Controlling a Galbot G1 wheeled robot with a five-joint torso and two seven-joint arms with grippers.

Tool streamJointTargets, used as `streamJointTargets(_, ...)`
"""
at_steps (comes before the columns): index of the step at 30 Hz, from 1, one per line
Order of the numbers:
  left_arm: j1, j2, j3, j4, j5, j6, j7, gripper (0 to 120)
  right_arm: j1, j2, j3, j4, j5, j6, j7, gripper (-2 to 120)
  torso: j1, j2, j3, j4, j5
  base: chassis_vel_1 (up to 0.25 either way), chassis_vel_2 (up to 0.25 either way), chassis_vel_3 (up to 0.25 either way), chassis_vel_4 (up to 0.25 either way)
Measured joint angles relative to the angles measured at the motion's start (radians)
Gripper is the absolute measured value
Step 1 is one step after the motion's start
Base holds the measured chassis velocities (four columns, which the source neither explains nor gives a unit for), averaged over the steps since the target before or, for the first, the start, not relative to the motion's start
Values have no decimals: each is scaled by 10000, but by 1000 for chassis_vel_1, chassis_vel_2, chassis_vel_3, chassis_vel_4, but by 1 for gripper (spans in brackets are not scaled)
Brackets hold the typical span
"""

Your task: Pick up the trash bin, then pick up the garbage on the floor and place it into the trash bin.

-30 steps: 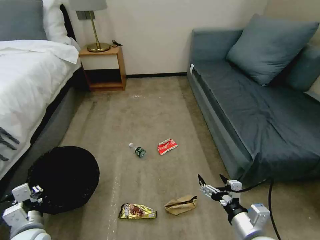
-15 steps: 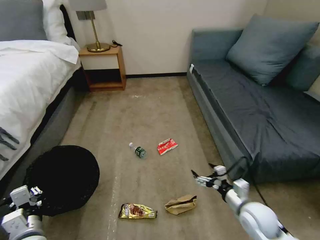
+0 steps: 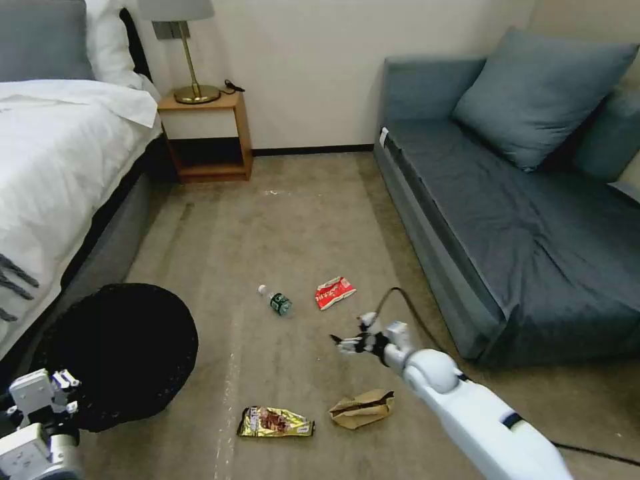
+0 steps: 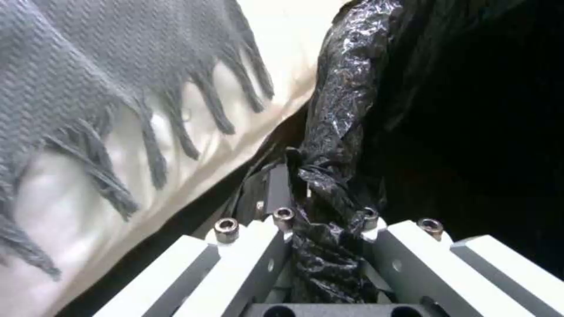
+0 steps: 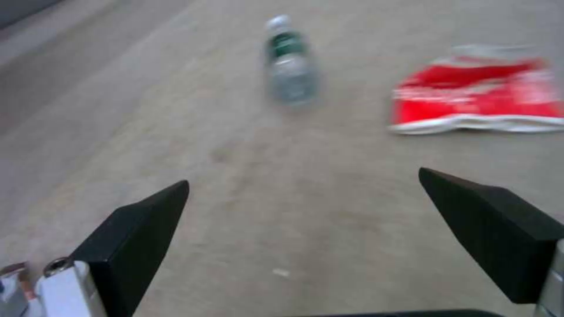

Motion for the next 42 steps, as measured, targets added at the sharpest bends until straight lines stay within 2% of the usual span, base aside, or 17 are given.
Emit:
streamJointTargets(3, 124, -137, -45, -61, 99, -99, -15, 3, 510, 567, -985, -679, -105, -155, -168, 100, 0, 0, -1, 1, -2, 0, 0, 0, 0)
streamJointTargets(7, 225, -174, -151, -63, 102, -248, -76, 3, 528, 1041, -1597, -889, -407, -447, -442, 100, 0, 0, -1, 1, 1, 0, 0, 0, 0)
streamJointTargets(16, 148, -199, -197, -86, 106, -69, -286, 3, 81, 1249, -3005, -695, -1137, -907, -827, 100, -1, 0, -2, -1, 0, 0, 0, 0, 0)
streamJointTargets(25, 198, -523, 31, -304, 245, -17, -302, 3, -71, 1492, -3185, -1354, -2392, -700, -777, 100, -1, 1, -2, -1, 2, 0, 0, 0, 0)
streamJointTargets(35, 153, -601, 33, -248, 249, -43, -302, 3, -58, 1798, -3011, -2152, -2751, -487, -879, 99, -1, 2, -3, -1, 2, 0, 0, 0, 0)
streamJointTargets(39, 150, -605, 27, -177, 246, -102, -302, 3, -55, 1818, -2962, -2242, -2801, -442, -905, 95, -1, 3, -4, -2, 3, 0, 0, 0, 0)
streamJointTargets(42, 142, -605, 22, -118, 243, -174, -302, 3, -99, 1656, -2941, -2044, -2788, -441, -934, 85, -1, 3, -3, -1, 3, 0, 0, 0, 0)
